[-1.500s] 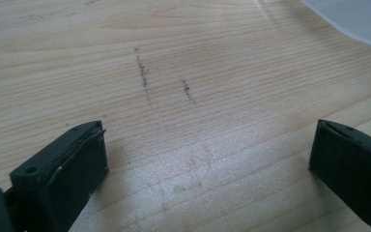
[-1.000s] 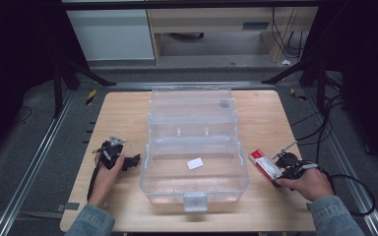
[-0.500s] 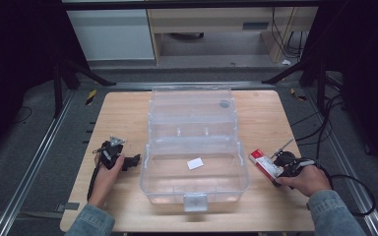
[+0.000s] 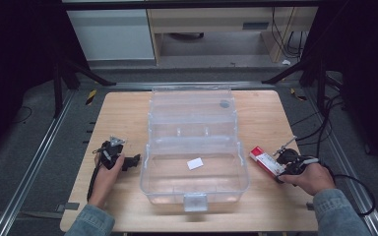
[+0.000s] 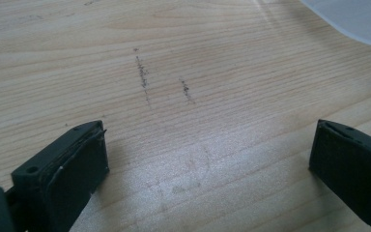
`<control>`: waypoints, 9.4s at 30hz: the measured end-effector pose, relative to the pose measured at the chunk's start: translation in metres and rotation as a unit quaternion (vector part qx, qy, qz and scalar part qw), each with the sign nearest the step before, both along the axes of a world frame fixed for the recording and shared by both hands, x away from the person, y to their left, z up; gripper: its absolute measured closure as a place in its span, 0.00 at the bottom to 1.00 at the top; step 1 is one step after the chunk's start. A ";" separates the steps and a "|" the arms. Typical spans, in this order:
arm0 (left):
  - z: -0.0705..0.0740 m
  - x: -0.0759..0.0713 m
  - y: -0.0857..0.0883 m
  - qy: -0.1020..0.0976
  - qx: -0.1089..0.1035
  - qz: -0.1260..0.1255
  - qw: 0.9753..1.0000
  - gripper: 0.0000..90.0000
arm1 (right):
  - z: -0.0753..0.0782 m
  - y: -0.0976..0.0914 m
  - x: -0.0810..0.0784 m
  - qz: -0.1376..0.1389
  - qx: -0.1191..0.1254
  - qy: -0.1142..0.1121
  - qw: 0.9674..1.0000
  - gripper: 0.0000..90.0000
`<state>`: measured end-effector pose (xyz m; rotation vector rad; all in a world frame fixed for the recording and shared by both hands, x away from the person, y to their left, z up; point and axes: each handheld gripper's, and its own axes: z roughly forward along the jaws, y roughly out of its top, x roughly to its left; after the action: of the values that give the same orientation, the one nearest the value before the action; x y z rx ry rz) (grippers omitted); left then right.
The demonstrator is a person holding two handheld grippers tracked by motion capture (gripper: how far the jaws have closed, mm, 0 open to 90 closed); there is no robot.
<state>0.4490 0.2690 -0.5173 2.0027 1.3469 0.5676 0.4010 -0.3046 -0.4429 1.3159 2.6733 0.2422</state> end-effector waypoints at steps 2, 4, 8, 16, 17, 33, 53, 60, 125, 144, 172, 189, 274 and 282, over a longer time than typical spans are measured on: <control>0.000 -0.001 -0.001 -0.003 0.000 -0.004 1.000 0.01 | 0.005 -0.002 -0.001 0.000 0.003 -0.008 1.000 0.57; 0.000 -0.001 -0.002 -0.003 -0.001 -0.006 1.000 0.02 | 0.014 -0.003 -0.001 0.003 0.007 -0.023 1.000 0.57; 0.000 -0.002 -0.003 -0.002 -0.003 -0.008 1.000 0.01 | 0.030 -0.006 -0.004 0.012 0.018 -0.056 0.998 0.57; 0.000 -0.001 -0.004 0.001 -0.003 -0.009 1.000 0.00 | 0.061 -0.005 -0.007 0.035 0.044 -0.101 0.993 0.57; 0.000 -0.001 -0.004 0.001 -0.003 -0.009 1.000 0.00 | 0.065 -0.004 -0.007 0.036 0.046 -0.106 0.993 0.57; 0.000 -0.002 -0.005 0.002 -0.002 -0.008 1.000 0.00 | 0.100 0.011 0.001 0.073 0.051 -0.135 0.987 0.57; 0.000 -0.004 -0.006 0.002 -0.002 -0.012 1.000 0.00 | 0.127 0.079 0.003 0.172 0.068 -0.148 0.972 0.57; 0.000 -0.004 -0.006 0.001 -0.002 -0.013 1.000 0.00 | 0.130 0.101 0.008 0.196 0.058 -0.145 0.968 0.57; 0.000 -0.003 -0.006 0.002 -0.002 -0.015 1.000 0.00 | 0.096 0.247 -0.002 0.390 0.036 -0.074 0.917 0.57; 0.000 -0.003 -0.006 0.001 -0.003 -0.016 1.000 0.00 | 0.074 0.256 -0.007 0.411 0.038 -0.049 0.909 0.57; 0.000 -0.003 -0.006 0.001 -0.002 -0.017 1.000 0.00 | 0.039 0.292 -0.003 0.442 0.025 -0.016 0.896 0.57; 0.000 -0.003 -0.006 0.001 -0.002 -0.017 1.000 0.00 | 0.020 0.294 0.000 0.439 0.017 -0.006 0.898 0.57; 0.000 -0.004 -0.006 0.000 -0.003 -0.025 1.000 0.00 | 0.034 0.267 -0.003 0.390 0.050 -0.048 0.918 0.59; 0.003 -0.005 -0.005 0.001 -0.001 -0.026 1.000 0.03 | 0.057 0.255 -0.004 0.366 0.072 -0.076 0.925 0.51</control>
<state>0.4437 0.2641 -0.5141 2.0313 1.2925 0.5394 0.3971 -0.0492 -0.3857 0.2352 2.9180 0.5980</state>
